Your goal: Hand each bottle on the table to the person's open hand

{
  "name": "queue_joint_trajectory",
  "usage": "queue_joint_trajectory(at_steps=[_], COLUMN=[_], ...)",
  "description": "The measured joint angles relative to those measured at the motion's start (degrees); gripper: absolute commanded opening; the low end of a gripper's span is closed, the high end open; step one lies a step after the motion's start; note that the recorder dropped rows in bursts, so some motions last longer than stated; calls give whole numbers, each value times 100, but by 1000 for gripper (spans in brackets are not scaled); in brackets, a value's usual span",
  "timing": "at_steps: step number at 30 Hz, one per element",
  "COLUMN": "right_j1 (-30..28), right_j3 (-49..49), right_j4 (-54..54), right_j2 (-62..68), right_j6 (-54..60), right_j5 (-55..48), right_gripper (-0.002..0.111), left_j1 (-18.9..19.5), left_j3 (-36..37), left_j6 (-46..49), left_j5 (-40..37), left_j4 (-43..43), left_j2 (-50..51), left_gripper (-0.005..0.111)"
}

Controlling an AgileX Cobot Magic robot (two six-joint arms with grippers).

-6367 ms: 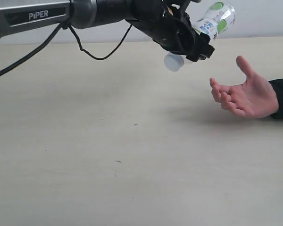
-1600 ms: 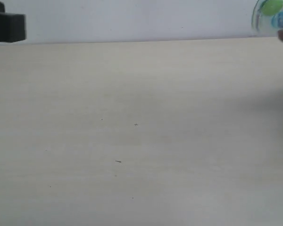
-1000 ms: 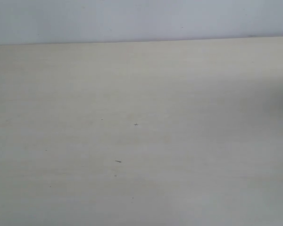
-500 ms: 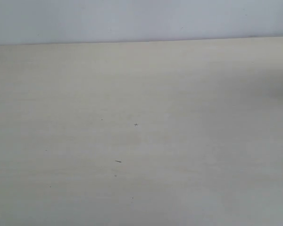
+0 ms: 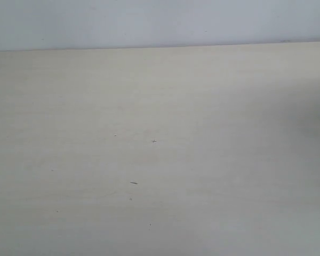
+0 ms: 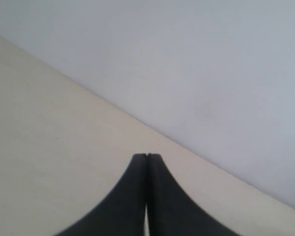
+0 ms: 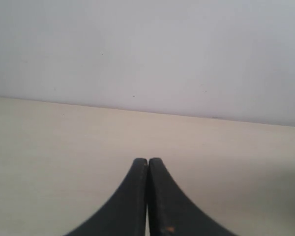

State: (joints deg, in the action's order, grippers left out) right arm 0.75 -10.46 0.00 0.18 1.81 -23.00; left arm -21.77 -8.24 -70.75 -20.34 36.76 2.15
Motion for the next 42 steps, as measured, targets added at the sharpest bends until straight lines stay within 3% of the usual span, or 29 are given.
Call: queue_joint_trajectory(at_steps=[2, 5, 7, 9, 15, 19, 42], right_j1=[0, 0, 0, 0, 0, 0, 0], right_j3=[0, 0, 0, 0, 0, 0, 0], right_j4=[0, 0, 0, 0, 0, 0, 0], right_j2=[0, 0, 0, 0, 0, 0, 0], right_j6=[0, 0, 0, 0, 0, 0, 0], right_j5=[0, 0, 0, 0, 0, 0, 0], right_gripper=[0, 0, 0, 0, 0, 0, 0], left_j1=[0, 205, 400, 643, 1487, 1803, 1826], left_j3=[157, 404, 523, 747, 820, 820, 820], left_j6=[1038, 4901, 5991, 6390, 6559, 6559, 6559], left_j5=[227, 388, 462, 682, 532, 532, 532], left_j4=[-301, -1881, -2222, -2299, -2633, -2922, -2932], left_j2=[-132, -185, -185, -185, -185, -185, -185], left_gripper=[0, 0, 0, 0, 0, 0, 0])
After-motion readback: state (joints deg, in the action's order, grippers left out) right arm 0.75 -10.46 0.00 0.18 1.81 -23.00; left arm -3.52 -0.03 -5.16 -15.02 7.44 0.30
